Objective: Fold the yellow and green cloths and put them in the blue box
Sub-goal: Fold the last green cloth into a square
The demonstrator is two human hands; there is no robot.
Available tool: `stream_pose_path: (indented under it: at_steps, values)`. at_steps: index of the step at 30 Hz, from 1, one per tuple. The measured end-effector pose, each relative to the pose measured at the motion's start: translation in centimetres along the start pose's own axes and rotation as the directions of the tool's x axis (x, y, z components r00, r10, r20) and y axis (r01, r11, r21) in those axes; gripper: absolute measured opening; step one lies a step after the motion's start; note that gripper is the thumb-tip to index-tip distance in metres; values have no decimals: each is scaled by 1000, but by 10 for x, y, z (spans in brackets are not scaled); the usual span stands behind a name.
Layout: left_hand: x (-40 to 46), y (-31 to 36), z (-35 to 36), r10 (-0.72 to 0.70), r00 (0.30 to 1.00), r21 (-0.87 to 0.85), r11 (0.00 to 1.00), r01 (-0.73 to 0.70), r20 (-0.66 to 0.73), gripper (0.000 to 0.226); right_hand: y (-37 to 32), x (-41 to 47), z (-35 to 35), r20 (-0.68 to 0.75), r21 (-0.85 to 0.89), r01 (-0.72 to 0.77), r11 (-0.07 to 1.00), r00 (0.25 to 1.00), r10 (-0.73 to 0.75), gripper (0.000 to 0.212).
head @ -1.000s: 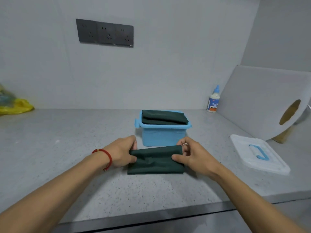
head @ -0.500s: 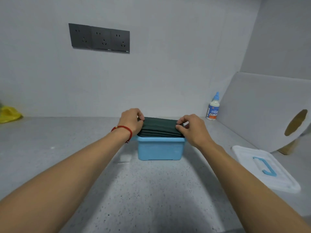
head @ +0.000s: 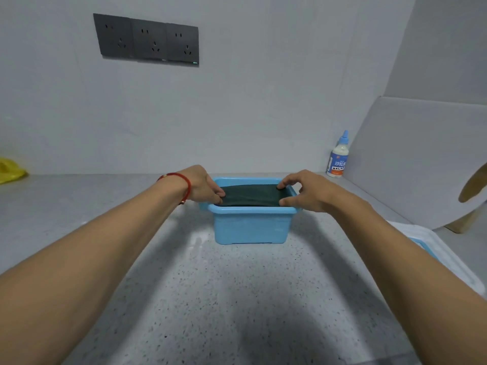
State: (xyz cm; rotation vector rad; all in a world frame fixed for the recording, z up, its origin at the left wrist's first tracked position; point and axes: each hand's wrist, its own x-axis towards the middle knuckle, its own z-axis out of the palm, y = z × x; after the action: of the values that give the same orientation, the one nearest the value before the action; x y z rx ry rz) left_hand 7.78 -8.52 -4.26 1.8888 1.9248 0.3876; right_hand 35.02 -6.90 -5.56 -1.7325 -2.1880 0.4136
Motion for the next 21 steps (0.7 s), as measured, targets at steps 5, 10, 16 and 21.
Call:
stream_pose_path:
  at_steps: [5,10,16,21]
  values:
    - [16,14,13,-74,996,59,996,71,42,31,-13,2,2,96,1,-175,985,980,174,48]
    - [6,18,29,-35,969,36,998,45,-246,24,-15,-8,7,36,150,-157,976,987,154,45]
    - [-12,6,44,224,870,-39,963,-267,-440,37,7,-31,26,-146,339,38,940,989,13,42]
    - [-17,12,47,410,819,108,909,-402,-402,34,20,-43,20,-315,276,25,961,947,66,42]
